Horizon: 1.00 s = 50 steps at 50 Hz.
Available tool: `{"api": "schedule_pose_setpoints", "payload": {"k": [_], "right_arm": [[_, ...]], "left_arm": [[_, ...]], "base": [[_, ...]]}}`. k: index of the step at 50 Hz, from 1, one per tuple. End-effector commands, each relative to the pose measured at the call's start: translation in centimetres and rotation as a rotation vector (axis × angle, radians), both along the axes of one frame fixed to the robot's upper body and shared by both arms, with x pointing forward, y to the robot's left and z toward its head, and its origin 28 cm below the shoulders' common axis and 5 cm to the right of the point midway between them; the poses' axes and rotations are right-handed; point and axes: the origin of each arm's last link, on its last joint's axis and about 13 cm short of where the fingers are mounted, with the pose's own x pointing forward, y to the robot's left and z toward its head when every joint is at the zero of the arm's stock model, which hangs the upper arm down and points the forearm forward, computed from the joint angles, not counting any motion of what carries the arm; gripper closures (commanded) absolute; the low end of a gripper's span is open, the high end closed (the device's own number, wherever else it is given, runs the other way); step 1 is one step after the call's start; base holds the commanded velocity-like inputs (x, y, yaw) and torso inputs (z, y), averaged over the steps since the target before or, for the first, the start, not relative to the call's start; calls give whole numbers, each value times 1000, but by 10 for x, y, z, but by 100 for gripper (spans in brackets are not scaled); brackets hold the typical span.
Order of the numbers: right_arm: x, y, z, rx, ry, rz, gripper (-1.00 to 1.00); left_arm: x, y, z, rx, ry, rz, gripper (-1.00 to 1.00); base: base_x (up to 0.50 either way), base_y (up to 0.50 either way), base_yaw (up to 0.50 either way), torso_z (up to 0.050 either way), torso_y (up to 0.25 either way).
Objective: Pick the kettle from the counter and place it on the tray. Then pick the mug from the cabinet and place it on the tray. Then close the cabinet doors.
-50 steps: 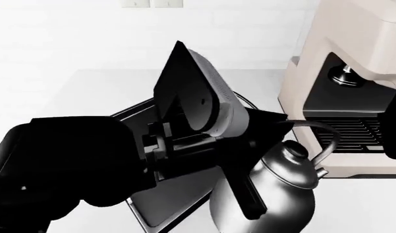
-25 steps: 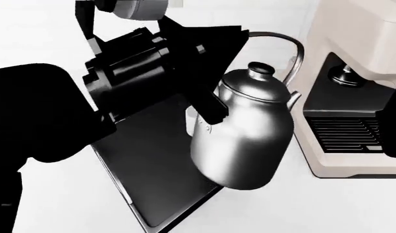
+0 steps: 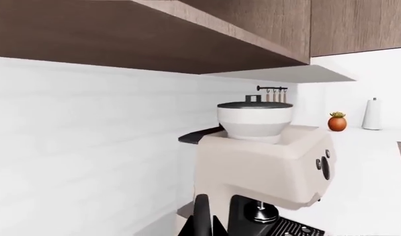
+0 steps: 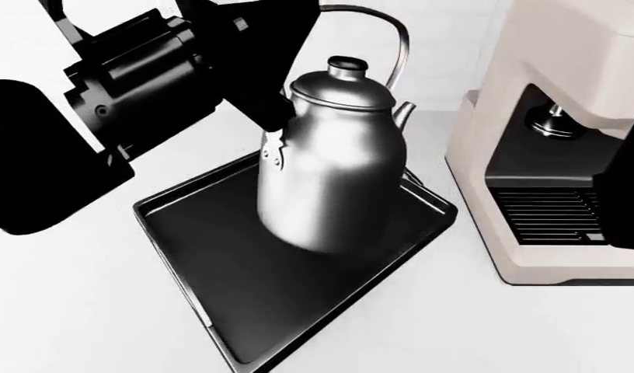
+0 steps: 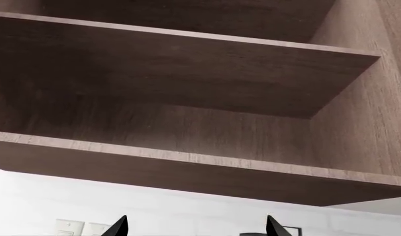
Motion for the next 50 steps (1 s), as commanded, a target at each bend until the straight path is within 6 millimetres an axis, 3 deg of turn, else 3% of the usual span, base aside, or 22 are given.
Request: {"api": "schedule_pose_setpoints", "payload": {"k": [1, 50], "right_arm": [[1, 1, 0, -3, 3, 2, -100], [5, 6, -2, 0, 13, 19, -100]], "left_arm": [[2, 12, -9, -16, 13, 42, 100], [2, 36, -54, 30, 128, 81, 100]], "base": [[0, 0, 0, 0, 0], [0, 0, 0, 0, 1]]}}
